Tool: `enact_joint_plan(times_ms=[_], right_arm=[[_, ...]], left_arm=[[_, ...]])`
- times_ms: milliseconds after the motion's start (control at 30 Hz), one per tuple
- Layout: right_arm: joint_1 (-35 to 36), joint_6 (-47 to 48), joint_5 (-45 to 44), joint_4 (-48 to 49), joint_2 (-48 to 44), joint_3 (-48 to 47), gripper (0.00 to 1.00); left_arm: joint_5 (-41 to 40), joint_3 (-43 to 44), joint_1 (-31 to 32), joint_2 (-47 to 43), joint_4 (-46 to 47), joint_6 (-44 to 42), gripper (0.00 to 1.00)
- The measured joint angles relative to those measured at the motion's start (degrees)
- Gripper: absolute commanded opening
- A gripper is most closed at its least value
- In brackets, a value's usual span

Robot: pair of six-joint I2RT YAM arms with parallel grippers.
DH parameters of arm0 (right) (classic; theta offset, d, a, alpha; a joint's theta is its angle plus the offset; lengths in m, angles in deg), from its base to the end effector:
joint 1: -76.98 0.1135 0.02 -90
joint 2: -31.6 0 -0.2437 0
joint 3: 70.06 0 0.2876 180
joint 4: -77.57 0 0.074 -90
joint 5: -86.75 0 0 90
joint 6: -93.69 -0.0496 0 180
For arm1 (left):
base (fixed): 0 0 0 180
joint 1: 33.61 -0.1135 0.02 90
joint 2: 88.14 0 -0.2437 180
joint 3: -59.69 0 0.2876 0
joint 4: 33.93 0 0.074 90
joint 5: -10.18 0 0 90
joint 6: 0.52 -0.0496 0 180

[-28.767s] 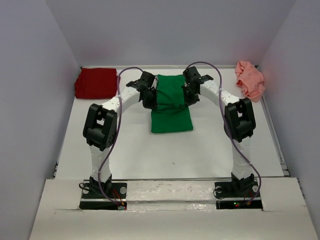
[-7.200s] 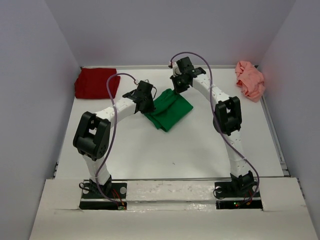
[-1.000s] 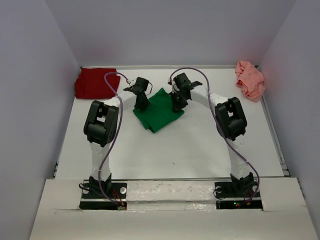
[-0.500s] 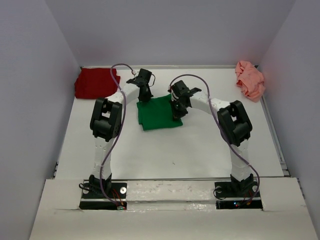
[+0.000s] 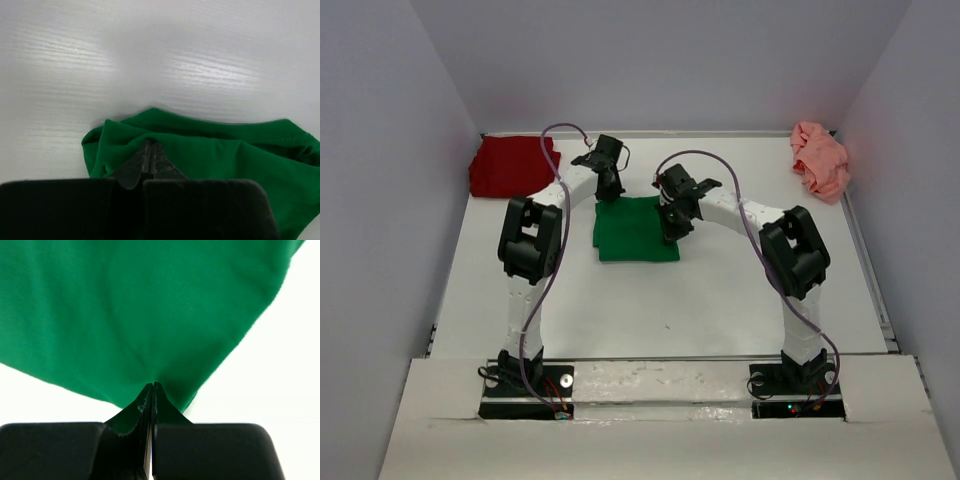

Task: Fold and stack the t-shirts
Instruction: Fold the tshirt, then neatly place the folded tshirt to the corner

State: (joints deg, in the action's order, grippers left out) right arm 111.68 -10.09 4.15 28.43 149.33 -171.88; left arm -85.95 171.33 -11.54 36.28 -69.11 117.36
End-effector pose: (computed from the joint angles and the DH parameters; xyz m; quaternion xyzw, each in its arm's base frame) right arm 0.3761 0.2682 0.1387 -0.1906 0.9556 0.1460 0.1707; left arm 0.4846 -0.1908 0.1593 -0.0664 0.9300 -0.1060 0.3458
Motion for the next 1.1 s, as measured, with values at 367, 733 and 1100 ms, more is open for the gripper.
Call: enact_joint_plan(times_ms=[367, 733, 1100], right_arm=[[1.0, 1.0, -6.4, -2.1, -6.6, -1.2, 0.19], [1.0, 2.5, -12.2, -4.2, -15.8, -2.1, 0.30], [1.0, 3.5, -14.5, -6.4, -19.9, -2.1, 0.31]], left_arm=[[-5.1, -7.3, 2.2, -16.7, -0.3, -1.2, 0.40], [-20.4, -4.3, 8.1, -24.2, -10.9, -3.0, 0.40], [-49.4, -1.7, 16.1, -24.5, -34.7, 9.1, 0.37]])
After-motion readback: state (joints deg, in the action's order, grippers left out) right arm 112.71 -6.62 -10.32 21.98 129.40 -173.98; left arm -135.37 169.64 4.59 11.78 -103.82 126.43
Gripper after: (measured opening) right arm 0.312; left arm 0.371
